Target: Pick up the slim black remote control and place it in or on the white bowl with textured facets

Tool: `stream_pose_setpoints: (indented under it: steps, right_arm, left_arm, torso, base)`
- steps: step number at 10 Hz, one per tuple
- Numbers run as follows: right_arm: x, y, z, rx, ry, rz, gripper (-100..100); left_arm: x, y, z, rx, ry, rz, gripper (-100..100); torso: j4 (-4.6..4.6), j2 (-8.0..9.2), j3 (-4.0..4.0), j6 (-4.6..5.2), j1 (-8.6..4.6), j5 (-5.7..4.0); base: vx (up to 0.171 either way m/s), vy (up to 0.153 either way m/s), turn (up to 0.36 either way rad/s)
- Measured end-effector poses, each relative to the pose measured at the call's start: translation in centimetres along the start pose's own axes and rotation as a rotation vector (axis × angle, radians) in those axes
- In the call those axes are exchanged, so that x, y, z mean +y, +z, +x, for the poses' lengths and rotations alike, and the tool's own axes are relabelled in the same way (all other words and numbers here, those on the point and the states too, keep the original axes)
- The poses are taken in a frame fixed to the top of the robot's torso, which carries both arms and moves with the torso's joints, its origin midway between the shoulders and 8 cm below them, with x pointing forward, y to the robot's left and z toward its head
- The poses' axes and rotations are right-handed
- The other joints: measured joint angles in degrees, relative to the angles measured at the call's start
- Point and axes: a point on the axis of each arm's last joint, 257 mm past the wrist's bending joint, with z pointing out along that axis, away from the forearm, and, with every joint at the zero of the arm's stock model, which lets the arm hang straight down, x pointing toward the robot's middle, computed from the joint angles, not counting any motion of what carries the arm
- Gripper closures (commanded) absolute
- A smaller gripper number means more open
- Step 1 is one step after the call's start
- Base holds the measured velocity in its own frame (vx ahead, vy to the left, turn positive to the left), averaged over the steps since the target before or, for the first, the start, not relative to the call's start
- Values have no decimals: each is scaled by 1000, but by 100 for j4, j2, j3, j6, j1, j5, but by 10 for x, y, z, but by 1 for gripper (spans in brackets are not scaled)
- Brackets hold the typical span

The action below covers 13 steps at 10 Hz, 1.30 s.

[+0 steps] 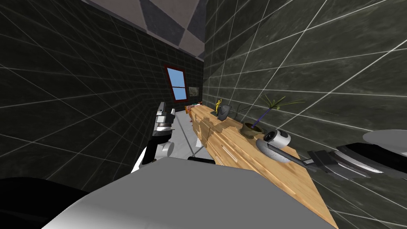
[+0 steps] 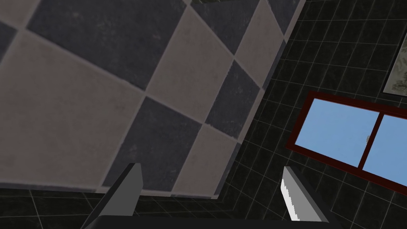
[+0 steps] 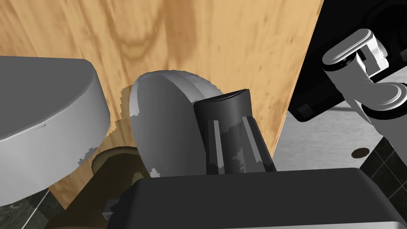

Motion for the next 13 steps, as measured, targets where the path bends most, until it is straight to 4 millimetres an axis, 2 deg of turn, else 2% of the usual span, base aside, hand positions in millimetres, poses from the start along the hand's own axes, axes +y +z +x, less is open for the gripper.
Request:
stream_pose_setpoints:
  steps: [1,5,6,7,10,13]
  right_arm:
    - [0,-1,-1,-2,1,-2,-100]
    - [0,0,-2,-2,0,-2,-100]
    - [0,0,-2,-2,0,-2,0]
    - [0,0,-2,-2,0,-2,-100]
    - [-11,-25,-20,-5,-19,11,-100]
    - [-13,-40,-35,-6,-30,10,-100]
  left_arm:
    - [0,0,0,0,0,0,0]
    - [0,0,0,0,0,0,0]
    - [0,0,0,0,0,0,0]
    - [0,0,0,0,0,0,0]
    - [0,0,0,0,0,0,0]
    - [0,0,0,0,0,0,0]
  torso:
    - [2,19,9,7,-17,-4]
    - [12,52,30,12,-43,-11]
    - [12,53,31,12,-44,-11]
    - [13,54,31,12,-44,-11]
    - [17,69,41,13,-47,-11]
    - [15,61,36,13,-43,-10]
  base:
    - [11,9,5]
    - [1,1,0]
    - [0,0,0]
    - [-16,-7,-76]
    - [-37,-14,-66]
    - [-22,-10,-58]
